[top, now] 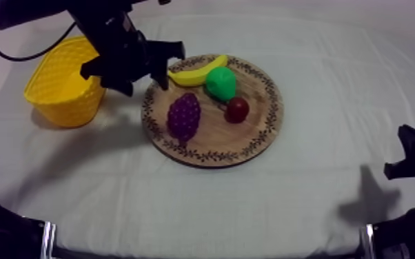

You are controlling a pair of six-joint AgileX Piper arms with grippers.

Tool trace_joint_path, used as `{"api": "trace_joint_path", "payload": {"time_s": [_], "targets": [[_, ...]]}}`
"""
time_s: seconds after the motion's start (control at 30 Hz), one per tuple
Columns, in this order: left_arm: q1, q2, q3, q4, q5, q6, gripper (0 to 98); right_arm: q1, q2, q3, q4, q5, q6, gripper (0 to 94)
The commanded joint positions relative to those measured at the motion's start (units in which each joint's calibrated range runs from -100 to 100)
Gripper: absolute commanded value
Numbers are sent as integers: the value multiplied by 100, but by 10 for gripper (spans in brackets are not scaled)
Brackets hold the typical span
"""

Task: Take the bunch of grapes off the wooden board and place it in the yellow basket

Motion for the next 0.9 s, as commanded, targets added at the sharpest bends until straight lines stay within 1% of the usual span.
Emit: {"api": "trace_joint_path", "payload": {"time_s": [0.0,0.1,0.27,0.5,0.87], "targets": [[-5,4,28,13,-77,-27,808,3,2,-1,0,2,1,3],[-7,-1,50,36,-189,-95,859,3,2,-1,0,2,1,3],[-6,11,44,66,-300,-178,896,3,2,-1,0,2,1,3],[-30,321,81,161,-546,-312,911,3,2,-1,0,2,1,3],[-129,1351,-76,427,-985,-615,916,3,2,-1,0,2,1,3]]}}
